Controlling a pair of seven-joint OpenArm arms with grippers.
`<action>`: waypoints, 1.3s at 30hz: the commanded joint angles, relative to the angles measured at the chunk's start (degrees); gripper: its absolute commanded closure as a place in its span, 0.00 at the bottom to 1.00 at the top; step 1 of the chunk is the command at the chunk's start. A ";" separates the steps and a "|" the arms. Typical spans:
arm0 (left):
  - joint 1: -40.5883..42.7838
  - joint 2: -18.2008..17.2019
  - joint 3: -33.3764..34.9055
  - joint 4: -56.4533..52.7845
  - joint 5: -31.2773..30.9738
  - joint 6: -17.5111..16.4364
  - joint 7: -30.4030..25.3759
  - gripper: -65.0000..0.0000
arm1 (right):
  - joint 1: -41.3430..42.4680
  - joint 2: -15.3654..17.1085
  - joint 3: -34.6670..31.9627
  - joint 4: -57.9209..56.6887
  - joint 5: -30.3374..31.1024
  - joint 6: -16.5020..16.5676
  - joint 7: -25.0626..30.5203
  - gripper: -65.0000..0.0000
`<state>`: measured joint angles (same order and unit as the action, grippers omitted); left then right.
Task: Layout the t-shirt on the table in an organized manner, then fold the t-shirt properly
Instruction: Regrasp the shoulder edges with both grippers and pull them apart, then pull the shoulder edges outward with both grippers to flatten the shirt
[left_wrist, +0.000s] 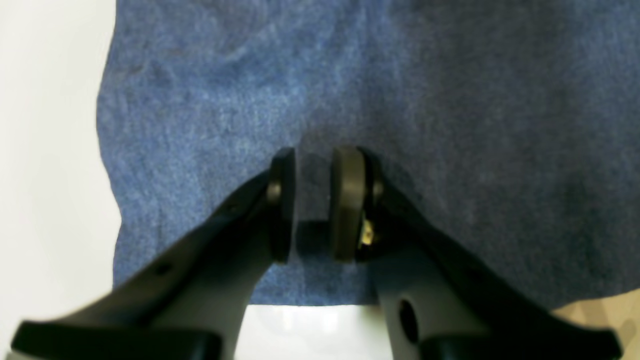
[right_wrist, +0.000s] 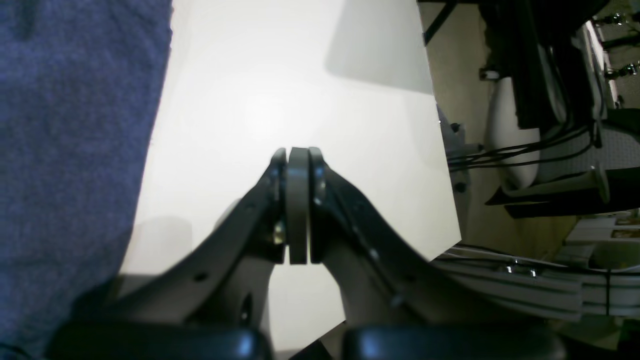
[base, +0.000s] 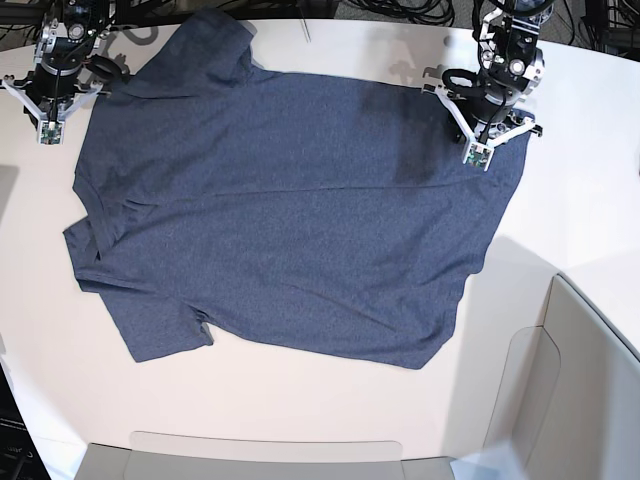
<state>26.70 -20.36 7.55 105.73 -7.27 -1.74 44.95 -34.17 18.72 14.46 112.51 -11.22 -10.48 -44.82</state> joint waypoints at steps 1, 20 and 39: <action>1.48 -0.34 0.05 -1.60 0.98 -0.33 6.96 0.79 | -0.42 0.22 0.18 2.00 0.10 -0.46 1.26 1.00; 1.57 1.15 0.40 -1.43 0.81 -0.33 6.96 0.79 | 0.55 -8.30 -12.04 2.70 17.51 -0.46 1.35 1.00; 1.83 4.49 0.05 10.00 0.81 -0.33 10.30 0.57 | 0.20 -1.53 -12.13 -4.95 17.42 -0.46 1.08 1.00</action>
<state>28.32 -15.62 7.77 114.85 -6.66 -2.15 55.68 -33.01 16.86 2.28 107.87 5.80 -11.16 -39.99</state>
